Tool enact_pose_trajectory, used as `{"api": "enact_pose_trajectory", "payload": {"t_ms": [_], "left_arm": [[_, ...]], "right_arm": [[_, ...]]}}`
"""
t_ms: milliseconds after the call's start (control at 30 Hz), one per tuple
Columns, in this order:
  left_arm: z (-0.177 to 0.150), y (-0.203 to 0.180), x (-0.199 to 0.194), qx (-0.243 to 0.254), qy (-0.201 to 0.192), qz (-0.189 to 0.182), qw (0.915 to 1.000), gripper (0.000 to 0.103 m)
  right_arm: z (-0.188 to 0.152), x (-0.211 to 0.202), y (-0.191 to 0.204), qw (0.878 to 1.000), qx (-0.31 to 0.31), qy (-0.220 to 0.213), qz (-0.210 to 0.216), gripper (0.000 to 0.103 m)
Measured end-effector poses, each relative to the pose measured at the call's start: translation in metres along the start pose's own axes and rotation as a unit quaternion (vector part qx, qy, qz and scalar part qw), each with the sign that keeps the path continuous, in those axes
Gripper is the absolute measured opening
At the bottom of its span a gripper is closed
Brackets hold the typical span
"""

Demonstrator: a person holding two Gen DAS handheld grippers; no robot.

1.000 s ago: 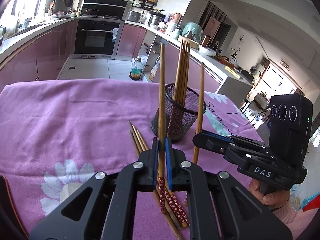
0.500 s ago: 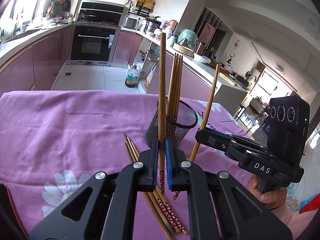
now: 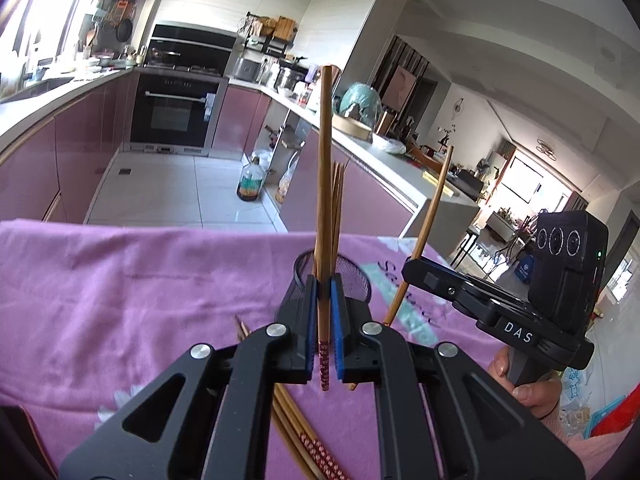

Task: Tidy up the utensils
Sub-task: 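Lift the chopstick upright with the left tool while the right tool raises its chopstick, then lower the chopstick into the mesh cup with the left tool while the right tool lowers its own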

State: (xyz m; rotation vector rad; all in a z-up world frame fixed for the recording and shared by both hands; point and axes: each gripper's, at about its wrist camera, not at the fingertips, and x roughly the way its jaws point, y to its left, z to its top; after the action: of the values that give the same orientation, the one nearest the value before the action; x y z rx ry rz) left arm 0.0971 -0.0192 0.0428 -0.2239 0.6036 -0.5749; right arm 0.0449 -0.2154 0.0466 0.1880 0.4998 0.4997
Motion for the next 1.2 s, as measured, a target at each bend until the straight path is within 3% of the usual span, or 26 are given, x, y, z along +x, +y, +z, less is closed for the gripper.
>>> {"api": "enact_pose_trajectory", "payload": {"t_ms": [333, 633, 1200], "left_arm": [[0.035, -0.014, 0.003, 0.019, -0.036, 0.0, 0.9992, 0.007], [0.054, -0.024, 0.021, 0.031, -0.038, 0.005, 0.9988, 0.007], [0.042, -0.04, 0.048, 0.067, -0.012, 0.04, 0.9969, 0.007]], "right_arm": [[0.029, -0.005, -0.008, 0.999, -0.014, -0.033, -0.015, 0.005], [0.038, -0.001, -0.011, 0.998, -0.016, -0.047, -0.026, 0.005], [0.035, 0.023, -0.009, 0.998, -0.014, -0.035, -0.055, 0.005]]}}
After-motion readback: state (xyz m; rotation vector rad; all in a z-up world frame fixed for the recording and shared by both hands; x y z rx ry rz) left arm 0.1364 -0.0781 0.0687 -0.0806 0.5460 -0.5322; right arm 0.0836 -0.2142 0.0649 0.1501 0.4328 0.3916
